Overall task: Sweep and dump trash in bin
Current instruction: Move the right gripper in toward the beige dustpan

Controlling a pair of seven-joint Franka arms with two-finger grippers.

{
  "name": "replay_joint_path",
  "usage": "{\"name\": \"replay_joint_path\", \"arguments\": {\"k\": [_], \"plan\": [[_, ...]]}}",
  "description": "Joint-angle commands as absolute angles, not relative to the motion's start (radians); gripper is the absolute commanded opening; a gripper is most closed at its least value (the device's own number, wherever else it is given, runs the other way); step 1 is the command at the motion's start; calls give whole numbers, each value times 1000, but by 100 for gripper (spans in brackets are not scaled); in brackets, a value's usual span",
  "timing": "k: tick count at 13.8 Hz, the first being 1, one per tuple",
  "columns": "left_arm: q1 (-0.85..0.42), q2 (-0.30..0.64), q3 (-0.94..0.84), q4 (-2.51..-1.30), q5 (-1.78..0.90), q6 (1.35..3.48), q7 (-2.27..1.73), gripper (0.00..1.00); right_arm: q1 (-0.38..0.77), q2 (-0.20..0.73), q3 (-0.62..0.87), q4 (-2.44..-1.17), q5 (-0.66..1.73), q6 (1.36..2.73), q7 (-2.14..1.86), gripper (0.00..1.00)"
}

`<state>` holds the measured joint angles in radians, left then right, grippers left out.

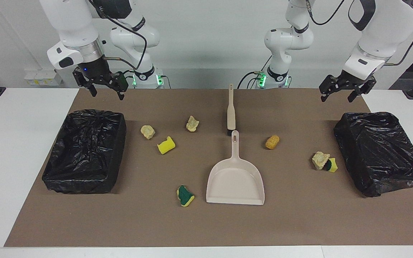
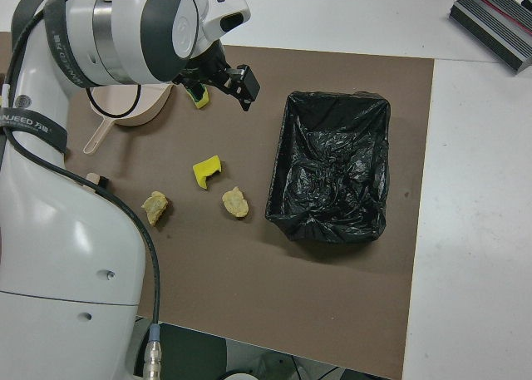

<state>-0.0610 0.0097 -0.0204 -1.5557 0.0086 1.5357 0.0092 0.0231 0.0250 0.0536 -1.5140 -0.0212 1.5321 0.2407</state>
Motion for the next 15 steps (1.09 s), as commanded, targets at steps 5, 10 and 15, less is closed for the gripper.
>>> {"name": "replay_joint_path", "arguments": {"k": [5, 10, 15], "plan": [[-61, -15, -15, -1589, -5, 1537, 25, 100, 28, 11, 58, -1529, 2, 1545, 252, 100], [-66, -29, -15, -1611, -5, 1543, 28, 100, 90, 87, 74, -1522, -8, 1632, 337, 100], [-68, -31, -15, -1652, -5, 1594, 31, 100, 282, 344, 72, -1389, -26, 1810, 562, 100]]}}
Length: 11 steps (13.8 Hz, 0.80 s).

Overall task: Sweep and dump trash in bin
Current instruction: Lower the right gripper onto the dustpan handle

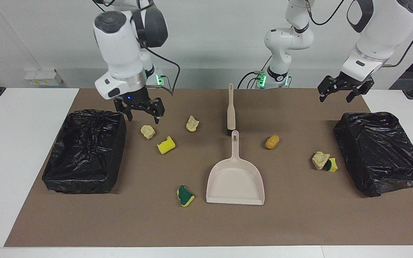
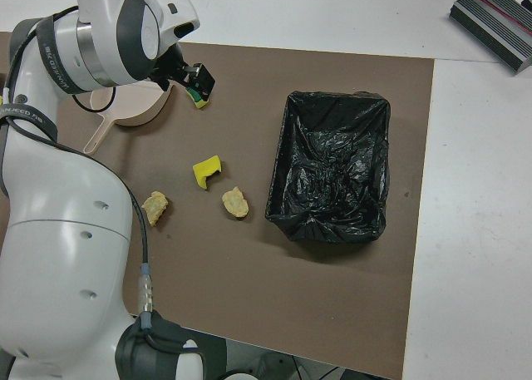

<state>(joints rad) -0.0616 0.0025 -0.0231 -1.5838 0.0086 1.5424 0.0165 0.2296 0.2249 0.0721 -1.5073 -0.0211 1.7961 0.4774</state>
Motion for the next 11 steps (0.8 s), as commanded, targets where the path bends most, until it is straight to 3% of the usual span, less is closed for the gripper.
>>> {"name": "replay_joint_path", "arguments": {"k": [1, 6, 11], "plan": [[-66, -31, -15, -1670, -5, 1629, 31, 100, 310, 395, 69, -1326, -28, 1810, 581, 100], [-31, -8, -14, -1793, -3, 1843, 95, 100, 460, 606, 63, -1126, -81, 1828, 712, 100], [9, 95, -14, -1835, 3, 2014, 159, 100, 604, 710, 49, -1106, -97, 1913, 815, 100]]}}
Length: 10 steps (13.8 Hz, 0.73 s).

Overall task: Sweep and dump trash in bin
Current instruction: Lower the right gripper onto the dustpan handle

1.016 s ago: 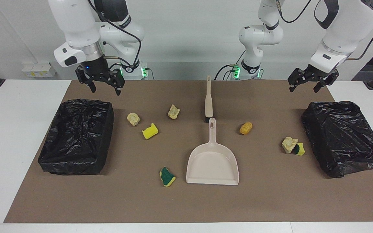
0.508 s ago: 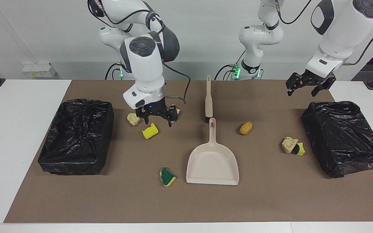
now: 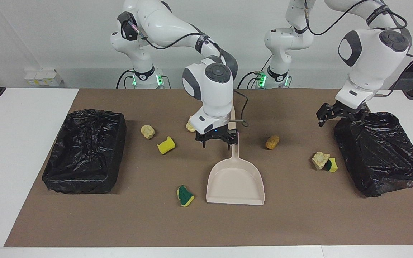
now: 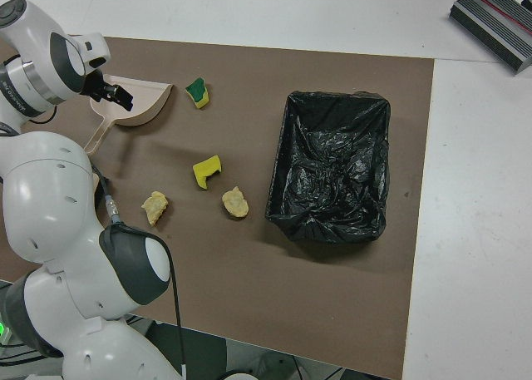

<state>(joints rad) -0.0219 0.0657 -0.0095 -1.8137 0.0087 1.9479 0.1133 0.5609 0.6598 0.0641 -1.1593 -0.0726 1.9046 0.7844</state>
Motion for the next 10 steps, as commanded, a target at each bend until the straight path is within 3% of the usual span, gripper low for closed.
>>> {"name": "replay_joint_path", "arguments": {"k": [1, 3, 7, 10], "plan": [[9, 118, -12, -1844, 3, 2048, 166, 100, 627, 710, 48, -1111, -97, 1914, 816, 100], [-6, 167, -14, -1845, 3, 2110, 158, 100, 667, 710, 52, -1130, -115, 1913, 819, 97], [-49, 170, -17, -1842, -6, 2112, 131, 100, 669, 710, 58, -1154, -115, 1951, 848, 95], [-92, 152, -21, -1861, -9, 2012, 107, 100, 666, 678, 58, -1257, -104, 2022, 848, 95]]}}
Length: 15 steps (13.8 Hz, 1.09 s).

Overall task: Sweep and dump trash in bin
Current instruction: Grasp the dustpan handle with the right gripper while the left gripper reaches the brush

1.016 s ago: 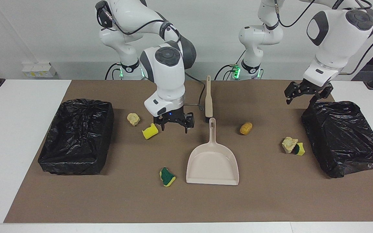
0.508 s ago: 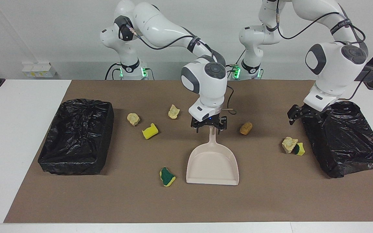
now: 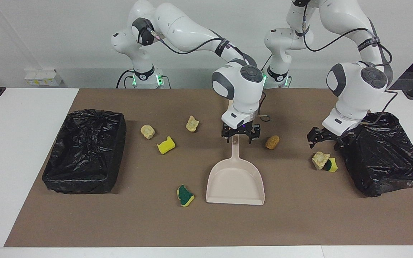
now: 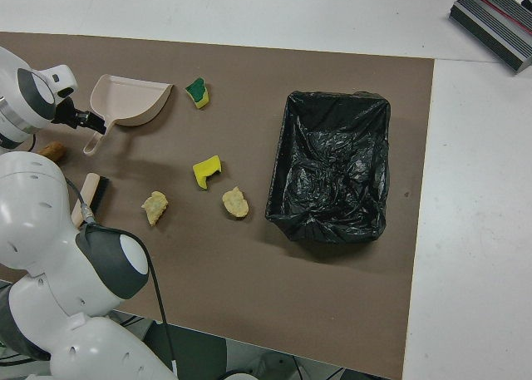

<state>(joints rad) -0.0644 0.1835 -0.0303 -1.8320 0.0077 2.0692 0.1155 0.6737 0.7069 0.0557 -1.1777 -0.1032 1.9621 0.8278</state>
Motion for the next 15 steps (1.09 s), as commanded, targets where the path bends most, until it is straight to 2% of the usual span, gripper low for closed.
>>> {"name": "replay_joint_path", "arguments": {"k": [1, 2, 4, 7, 9, 10, 13, 15], "plan": [[-97, 131, -25, -1883, -9, 1964, 113, 100, 663, 667, 60, -1282, -104, 2032, 848, 94], [-115, 106, -26, -1922, -11, 1947, 112, 100, 663, 666, 60, -1290, -103, 2039, 847, 93], [-167, 11, -26, -2082, -50, 1998, 118, 100, 663, 664, 60, -1290, -101, 2034, 848, 91], [-213, -170, -26, -2415, -60, 2277, 118, 100, 663, 663, 60, -1293, -100, 2036, 851, 62], [-256, -254, -26, -2538, -60, 2338, 118, 100, 663, 663, 61, -1293, -100, 2036, 853, 50], [-270, -283, -26, -2577, -60, 2341, 120, 100, 663, 663, 61, -1293, -98, 2036, 854, 47], [-392, -391, -26, -2681, -61, 2344, 98, 100, 661, 663, 61, -1295, -98, 2036, 854, 46], [-489, -419, -25, -2698, -61, 2341, 1, 100, 661, 661, 61, -1296, -98, 2036, 854, 46]]}}
